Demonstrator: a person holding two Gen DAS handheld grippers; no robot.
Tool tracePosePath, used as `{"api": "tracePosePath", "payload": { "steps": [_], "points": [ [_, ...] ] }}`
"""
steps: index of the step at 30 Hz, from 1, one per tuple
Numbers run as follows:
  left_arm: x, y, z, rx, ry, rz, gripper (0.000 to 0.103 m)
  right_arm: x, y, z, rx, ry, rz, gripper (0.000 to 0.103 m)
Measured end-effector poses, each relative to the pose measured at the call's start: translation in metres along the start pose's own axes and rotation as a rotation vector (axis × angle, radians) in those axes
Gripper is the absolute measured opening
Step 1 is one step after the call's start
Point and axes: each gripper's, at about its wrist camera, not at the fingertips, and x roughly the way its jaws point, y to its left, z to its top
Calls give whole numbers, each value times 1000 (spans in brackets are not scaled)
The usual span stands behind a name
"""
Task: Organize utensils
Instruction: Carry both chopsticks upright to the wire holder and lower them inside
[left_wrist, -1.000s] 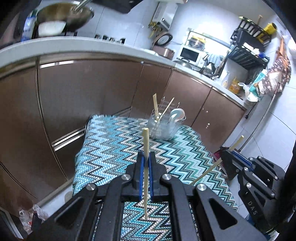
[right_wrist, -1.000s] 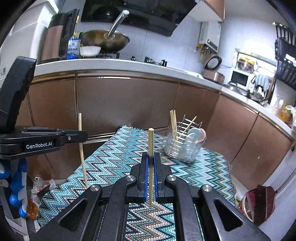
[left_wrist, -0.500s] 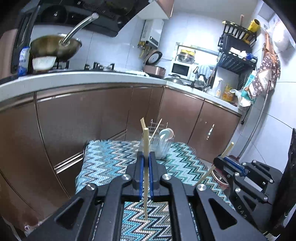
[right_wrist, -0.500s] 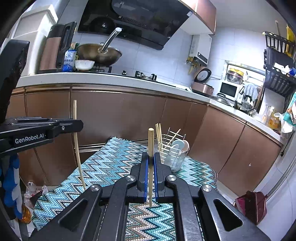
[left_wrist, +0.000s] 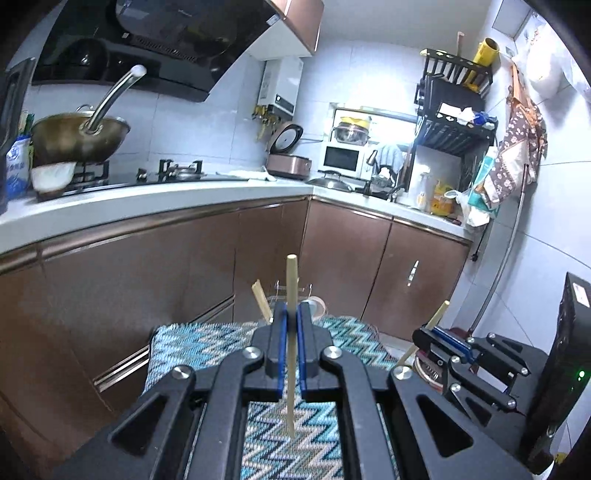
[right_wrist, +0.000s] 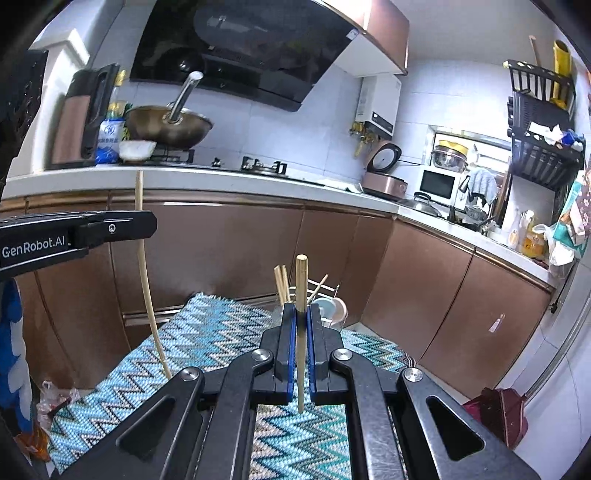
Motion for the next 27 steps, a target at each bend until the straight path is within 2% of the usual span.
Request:
{"api": "tracePosePath", "payload": {
  "steps": [7,14,18,27],
  "points": [
    [29,-2,39,-1,-96,-18,5,32,-54,21,96,-44,23,5],
    [79,-3,66,16,-167,-44,5,83,-88,46,176,-140,104,5],
    [121,-4,67,36,-168,-42,5,123,-90,55,200,-184,156,5],
    [205,13,38,30,-158,8,5,219,-78,40,229,-134,201,5]
  ]
}}
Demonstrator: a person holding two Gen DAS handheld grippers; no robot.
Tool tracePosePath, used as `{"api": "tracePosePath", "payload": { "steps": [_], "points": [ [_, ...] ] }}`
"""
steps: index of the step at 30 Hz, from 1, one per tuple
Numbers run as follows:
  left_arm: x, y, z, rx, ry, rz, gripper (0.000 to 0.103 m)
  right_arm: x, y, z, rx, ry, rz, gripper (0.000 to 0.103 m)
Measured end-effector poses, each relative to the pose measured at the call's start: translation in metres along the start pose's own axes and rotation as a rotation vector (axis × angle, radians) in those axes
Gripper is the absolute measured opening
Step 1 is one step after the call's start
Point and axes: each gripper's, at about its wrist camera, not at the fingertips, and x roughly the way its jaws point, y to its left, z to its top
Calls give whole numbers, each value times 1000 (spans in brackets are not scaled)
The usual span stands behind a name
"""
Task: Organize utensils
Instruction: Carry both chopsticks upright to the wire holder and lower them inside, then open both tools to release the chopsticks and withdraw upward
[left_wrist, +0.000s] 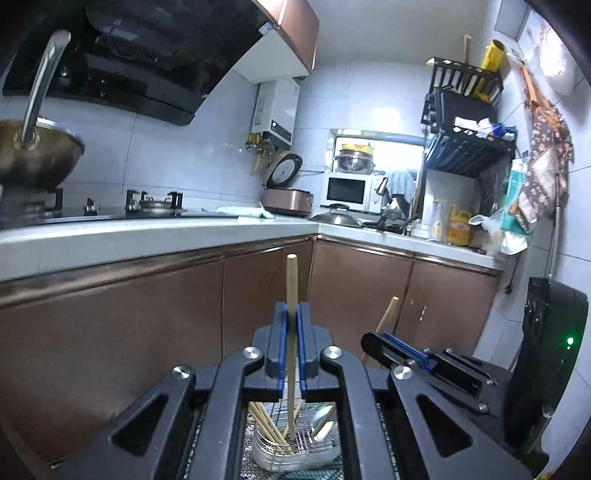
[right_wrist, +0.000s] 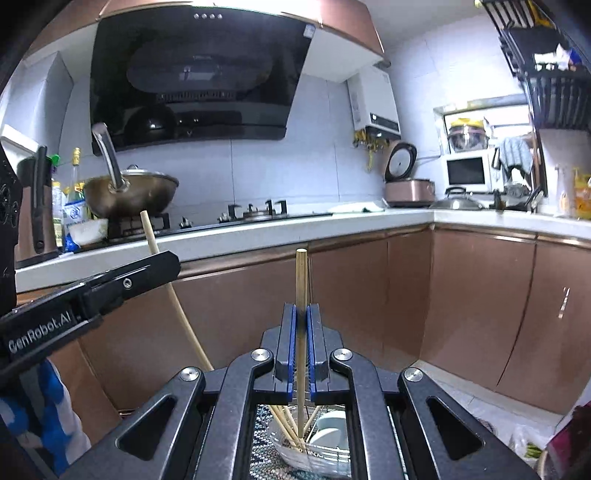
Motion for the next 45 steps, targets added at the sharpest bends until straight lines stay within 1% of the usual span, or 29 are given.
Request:
{"api": "tracePosePath", "payload": {
  "steps": [5,12,13,14,17,19,21,23,24,25,26,27,28,30,32,34,36,37,39,41,45],
  "points": [
    [28,10,-17,-23,24,9,5,26,-10,-16,16,22,7,5],
    [50,23,-47,-59,60,35,5,40,-12,-39,9,64,-16,6],
    [51,24,-49,-62,61,40,6,41,-13,-42,13,72,-20,6],
    [51,25,-51,-62,59,43,6,42,-15,-43,17,76,-19,7],
    [49,24,-53,-48,48,51,6,41,-17,-44,27,79,-23,22],
    [46,25,-53,-52,44,52,6,38,-16,-44,29,78,-23,22],
    [43,26,-52,-54,44,56,7,34,-16,-42,30,72,-28,26],
    [39,25,-51,-55,51,56,10,28,-14,-43,33,66,-36,28],
    [35,25,-51,-54,55,59,18,24,-14,-43,36,63,-43,30],
    [31,23,-50,-45,60,72,32,21,-14,-43,37,64,-50,31],
    [25,22,-50,-34,58,86,39,17,-14,-43,37,65,-59,34],
    [20,20,-49,-24,53,99,49,12,-13,-42,34,63,-73,37],
    [12,18,-49,-9,48,116,51,7,-12,-42,30,61,-85,39],
    [0,12,-49,37,52,150,52,-5,-11,-42,21,59,-113,53],
    [-13,6,-47,81,62,200,58,-16,-9,-41,11,58,-140,58],
    [-27,1,-46,105,62,246,65,-30,-7,-40,8,57,-166,61],
    [-42,-3,-44,127,69,288,67,-44,-4,-40,10,58,-186,73],
    [-51,-5,-44,135,68,307,69,-50,-3,-40,9,59,-195,74],
    [-67,-6,-44,149,66,334,71,-65,3,-40,-5,59,-213,82],
    [-83,-8,-43,160,67,366,72,-81,10,-39,-21,57,-235,87],
    [-112,-8,-38,170,49,403,73,-110,18,-37,-26,45,-255,95]
  ]
}}
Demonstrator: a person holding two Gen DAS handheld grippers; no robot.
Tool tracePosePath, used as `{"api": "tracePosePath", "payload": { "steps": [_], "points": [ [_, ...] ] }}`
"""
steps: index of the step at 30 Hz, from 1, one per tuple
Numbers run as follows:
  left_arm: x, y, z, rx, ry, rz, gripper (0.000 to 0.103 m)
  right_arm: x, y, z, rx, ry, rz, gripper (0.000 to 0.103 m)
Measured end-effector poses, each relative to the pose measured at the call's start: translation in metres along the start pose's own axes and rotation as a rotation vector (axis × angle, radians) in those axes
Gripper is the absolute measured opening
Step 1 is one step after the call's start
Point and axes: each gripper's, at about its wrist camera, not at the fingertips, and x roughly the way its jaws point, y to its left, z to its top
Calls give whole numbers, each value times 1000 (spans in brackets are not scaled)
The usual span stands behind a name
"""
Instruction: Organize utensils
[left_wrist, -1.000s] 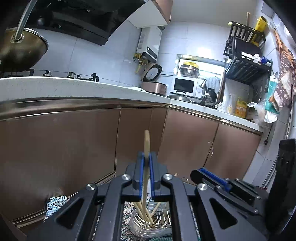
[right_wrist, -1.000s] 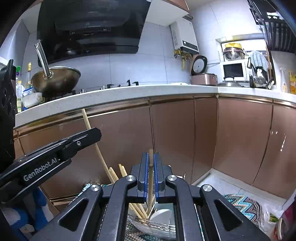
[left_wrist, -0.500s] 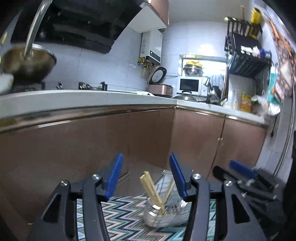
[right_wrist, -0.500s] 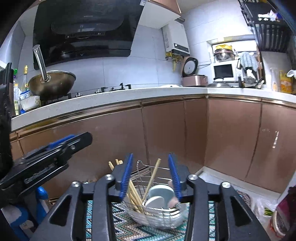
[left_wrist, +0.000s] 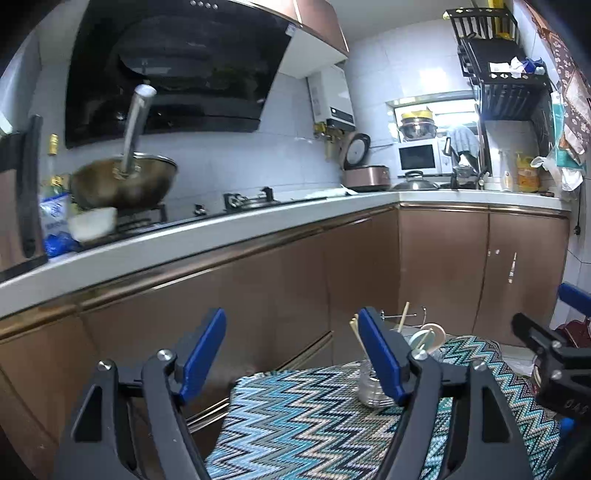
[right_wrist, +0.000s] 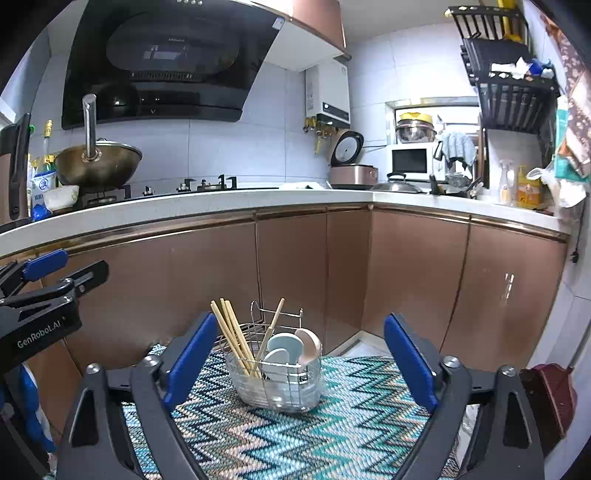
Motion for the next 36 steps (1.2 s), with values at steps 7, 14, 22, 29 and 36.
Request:
{"api": "tracePosePath", "payload": {
  "steps": [7,14,22,29,36],
  "points": [
    [-45,16,5,7,-36,23,77,-47,2,6,-1,-27,-29,101],
    [-76,24,7,-1,-63,34,80,-80,1,7,0,-42,-43,102],
    [-96,36,7,-33,-53,45,81,-103,1,8,4,-51,-56,103],
    [-106,41,5,-28,-55,55,81,-115,2,6,-7,-58,-63,103],
    [-109,50,2,-52,-63,52,81,-122,-5,7,7,-64,-87,103]
  ]
}}
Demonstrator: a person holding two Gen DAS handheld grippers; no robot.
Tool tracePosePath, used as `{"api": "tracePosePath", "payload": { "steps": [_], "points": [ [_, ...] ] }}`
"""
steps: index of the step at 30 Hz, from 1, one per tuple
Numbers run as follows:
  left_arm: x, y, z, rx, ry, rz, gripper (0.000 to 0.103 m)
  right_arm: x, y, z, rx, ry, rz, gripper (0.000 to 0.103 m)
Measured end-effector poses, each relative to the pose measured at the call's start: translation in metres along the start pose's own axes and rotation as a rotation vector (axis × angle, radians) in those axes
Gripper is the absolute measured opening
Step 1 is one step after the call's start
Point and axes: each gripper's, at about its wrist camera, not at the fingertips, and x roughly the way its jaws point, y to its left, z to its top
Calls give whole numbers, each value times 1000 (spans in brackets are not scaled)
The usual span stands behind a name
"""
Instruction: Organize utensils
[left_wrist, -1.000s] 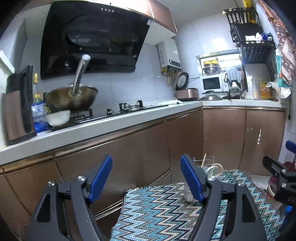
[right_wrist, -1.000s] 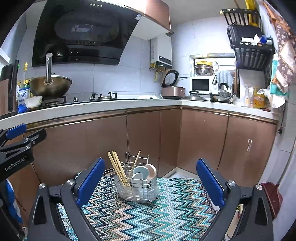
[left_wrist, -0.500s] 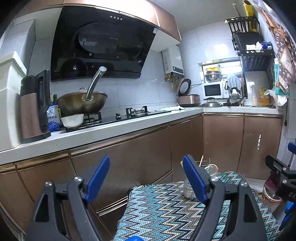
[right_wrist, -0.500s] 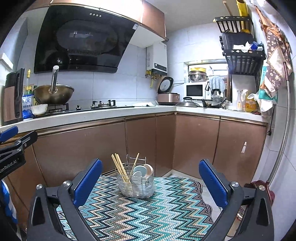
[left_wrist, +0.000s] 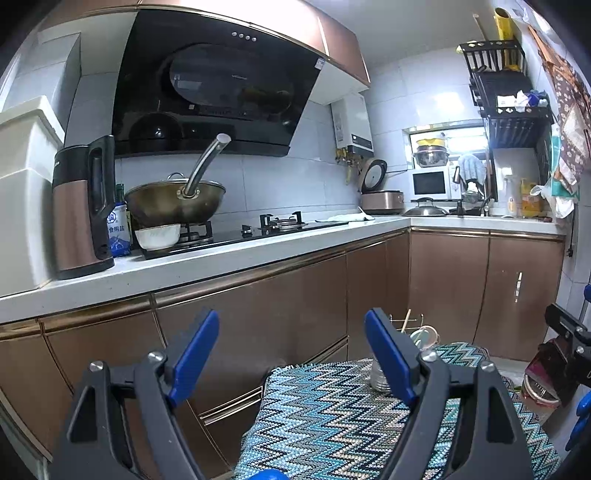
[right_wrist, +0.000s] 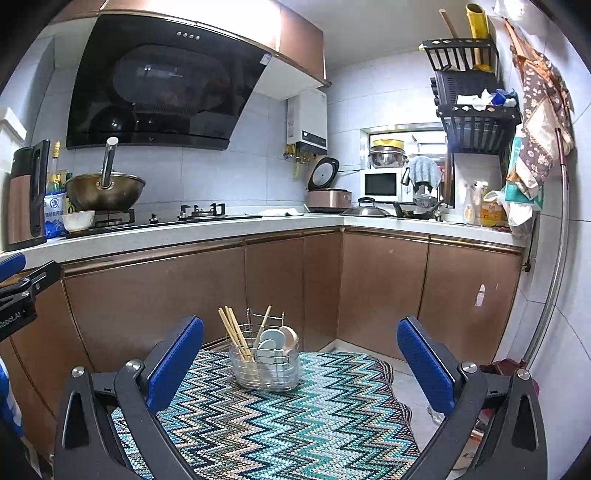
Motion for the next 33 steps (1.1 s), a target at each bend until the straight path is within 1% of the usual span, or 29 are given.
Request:
{"api": "tracePosePath", "payload": {
  "steps": [4,14,25,33],
  "points": [
    [-3,1,1,1,-12,31,81,-2,-2,0,-4,-3,-11,103],
    [-4,6,0,-1,-9,71,81,-3,-7,-1,0,2,-30,103],
    [-4,9,-3,0,-2,72,81,-1,-9,-5,0,9,-39,103],
    [-2,11,-5,1,0,74,81,-1,-18,-6,26,5,-70,103]
  ]
}}
